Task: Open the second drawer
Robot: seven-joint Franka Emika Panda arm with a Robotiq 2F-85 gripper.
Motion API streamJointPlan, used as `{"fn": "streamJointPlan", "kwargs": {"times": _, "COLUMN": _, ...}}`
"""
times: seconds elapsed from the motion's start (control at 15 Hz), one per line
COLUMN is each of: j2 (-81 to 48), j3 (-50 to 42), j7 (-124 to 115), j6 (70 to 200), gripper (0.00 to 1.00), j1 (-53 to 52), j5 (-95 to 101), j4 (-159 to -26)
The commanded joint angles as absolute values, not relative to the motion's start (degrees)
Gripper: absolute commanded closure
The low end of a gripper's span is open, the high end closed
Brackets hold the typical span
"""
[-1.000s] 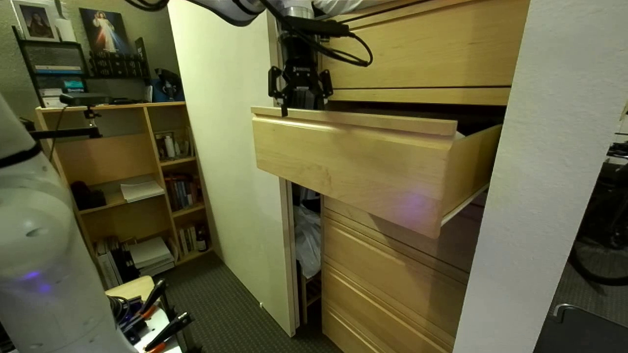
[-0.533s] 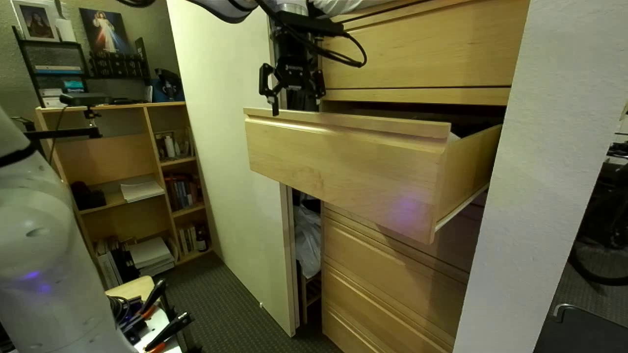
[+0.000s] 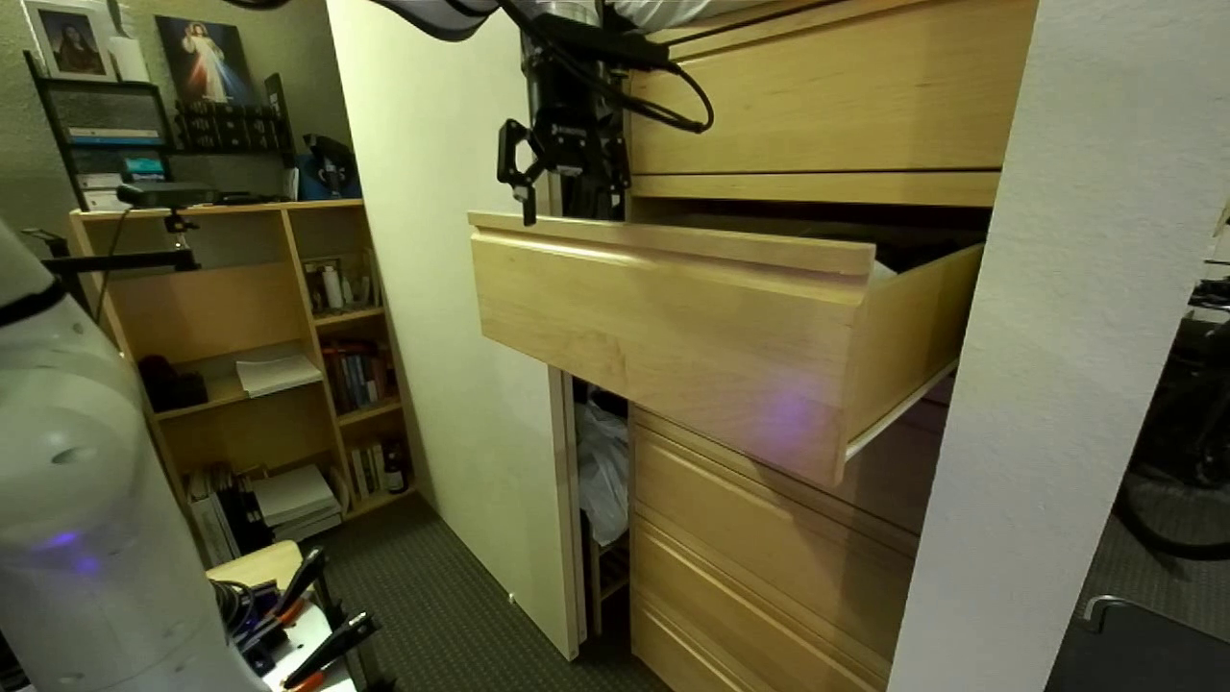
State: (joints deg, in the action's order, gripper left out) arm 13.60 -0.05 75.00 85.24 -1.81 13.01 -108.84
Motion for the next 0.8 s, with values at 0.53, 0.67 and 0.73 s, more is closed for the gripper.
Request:
{"fn": "streamJointPlan", "kwargs": {"times": 0.53, "j2": 15.77, "j3": -0.77, "j7": 77.7, "j6": 83.14, "gripper": 0.0, "j1": -2.25, "j5": 14.25, "j4": -110.64}}
{"fn": "streamJointPlan", "kwargs": {"times": 0.67, "j2": 15.14, "j3": -0.75, "j7": 76.76, "j6": 83.79, "gripper": 0.0, "j1": -2.19, "j5": 13.89, "j4": -109.92}}
{"fn": "streamJointPlan", "kwargs": {"times": 0.73, "j2": 14.25, "j3": -0.71, "j7": 75.59, "j6": 84.41, "gripper": 0.0, "j1": -2.13, "j5": 13.39, "j4": -108.89}}
